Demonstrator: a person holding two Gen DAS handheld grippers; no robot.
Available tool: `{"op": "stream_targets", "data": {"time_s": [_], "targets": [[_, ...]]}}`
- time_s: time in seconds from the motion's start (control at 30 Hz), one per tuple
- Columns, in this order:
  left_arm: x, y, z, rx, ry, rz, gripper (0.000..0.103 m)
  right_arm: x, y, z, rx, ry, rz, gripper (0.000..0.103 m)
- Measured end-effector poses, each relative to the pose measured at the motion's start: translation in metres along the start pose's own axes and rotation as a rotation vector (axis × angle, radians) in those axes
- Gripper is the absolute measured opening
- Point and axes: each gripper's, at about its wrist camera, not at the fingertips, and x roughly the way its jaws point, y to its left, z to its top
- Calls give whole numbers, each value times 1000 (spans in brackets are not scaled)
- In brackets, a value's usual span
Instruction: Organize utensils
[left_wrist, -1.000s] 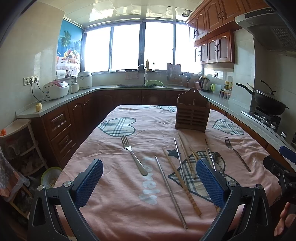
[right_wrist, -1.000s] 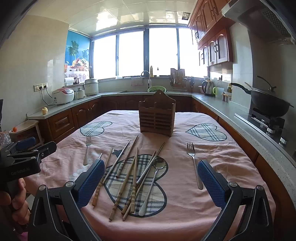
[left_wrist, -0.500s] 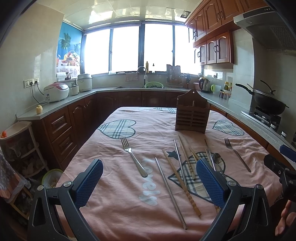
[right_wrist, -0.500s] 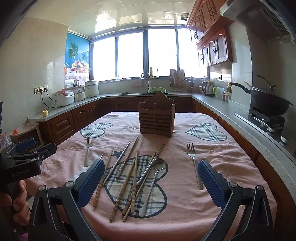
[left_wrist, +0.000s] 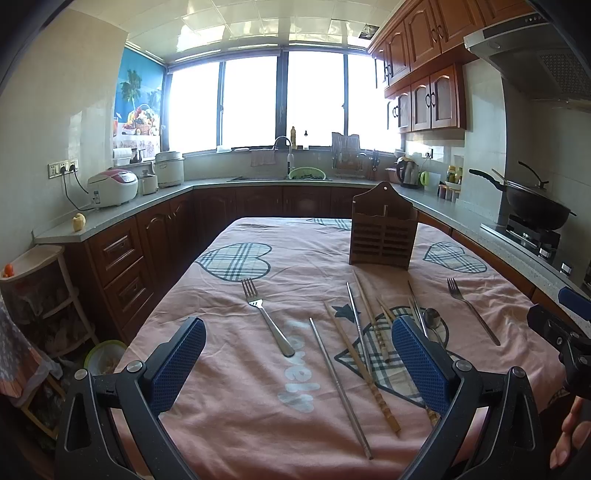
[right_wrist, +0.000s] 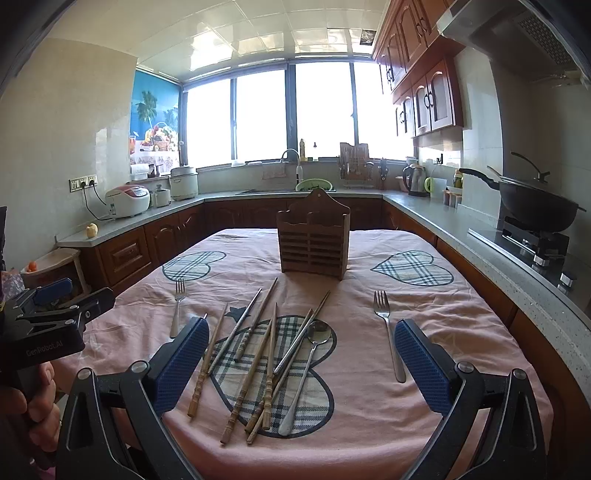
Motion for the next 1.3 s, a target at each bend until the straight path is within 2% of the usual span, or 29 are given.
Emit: {"op": "stream_targets", "data": {"time_s": [0.73, 0.87, 1.07, 1.2, 1.3], "targets": [[4, 1, 1, -7, 12, -8, 102, 0, 1, 1, 2, 3, 2, 102], [20, 10, 4, -48, 71, -44, 102, 5, -3, 2, 11, 16, 15, 102], [47, 20, 20, -58, 134, -54, 101, 24, -15, 4, 45, 68, 45, 101], [76, 25, 31, -74, 201, -82, 99, 42, -19, 7, 47, 105, 65, 101], [104, 28, 40, -68, 255, -76, 95, 61, -23, 10, 57, 143, 85, 100]]}}
